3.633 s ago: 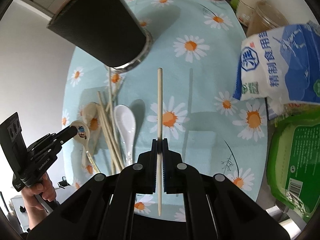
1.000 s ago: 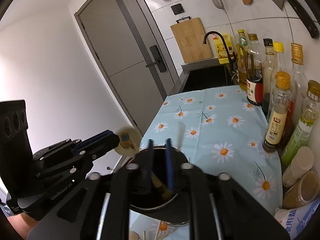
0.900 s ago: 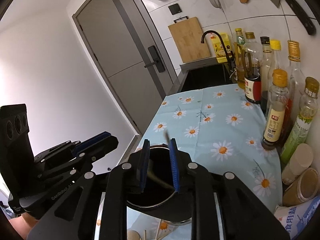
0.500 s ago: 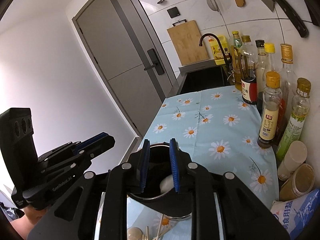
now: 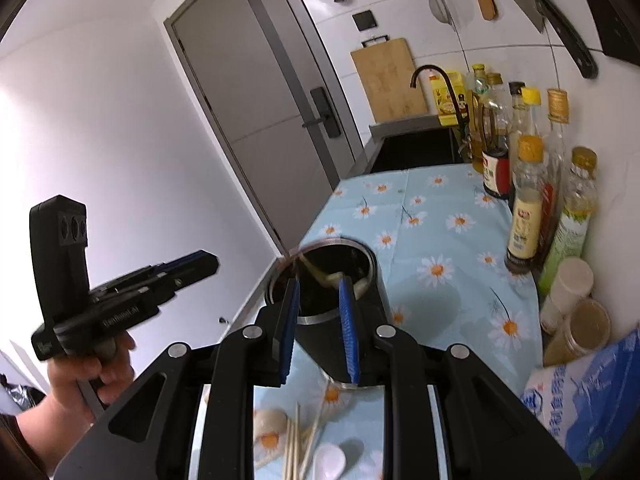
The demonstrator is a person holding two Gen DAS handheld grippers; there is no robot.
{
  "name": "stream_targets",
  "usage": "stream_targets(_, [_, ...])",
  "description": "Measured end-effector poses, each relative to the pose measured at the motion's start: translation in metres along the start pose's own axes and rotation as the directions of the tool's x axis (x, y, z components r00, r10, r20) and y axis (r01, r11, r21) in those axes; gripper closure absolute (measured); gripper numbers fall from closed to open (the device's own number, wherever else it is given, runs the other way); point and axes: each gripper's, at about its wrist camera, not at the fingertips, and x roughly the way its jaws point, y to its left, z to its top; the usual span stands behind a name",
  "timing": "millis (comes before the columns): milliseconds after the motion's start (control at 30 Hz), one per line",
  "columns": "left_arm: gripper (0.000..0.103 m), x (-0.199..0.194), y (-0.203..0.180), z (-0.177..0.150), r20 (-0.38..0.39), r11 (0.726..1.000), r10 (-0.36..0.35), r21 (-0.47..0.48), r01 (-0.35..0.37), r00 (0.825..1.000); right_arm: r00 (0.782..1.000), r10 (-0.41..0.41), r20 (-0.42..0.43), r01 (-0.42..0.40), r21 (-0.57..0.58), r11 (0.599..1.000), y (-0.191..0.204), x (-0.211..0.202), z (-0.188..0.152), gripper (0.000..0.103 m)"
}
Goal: Organize utensils
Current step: 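Move both open tools back down to the spoons on the table, then grasp the white ceramic spoon with the right tool while the left grasps the cream spoon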
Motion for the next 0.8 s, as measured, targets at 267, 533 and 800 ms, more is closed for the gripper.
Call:
stream_targets(267, [0.079, -0.003, 0.011, -0.039, -0.123, 0.999, -0.026, -0.050, 0.020, 0.992, 0.993, -0.014, -0.120, 0.017, 0.019, 1.000, -0.014, 0.004, -0.037, 0.075])
stream_targets(533, [0.079, 0.009, 0.017, -0.093, -0.294, 0.995, -0.058, -0.093, 0.032, 0.954, 0.945, 0.023, -0.327, -0.005, 0.056, 0.998, -0.030, 0.037, -0.088, 0.068])
stream_targets(800, [0.079, 0.025, 0.027, -0.137, -0.438, 0.990, -0.066, -0.142, 0.004, 0.897, 0.880, 0.075, -0.468, -0.028, 0.105, 0.994, -0.037, 0.070, -0.122, 0.068])
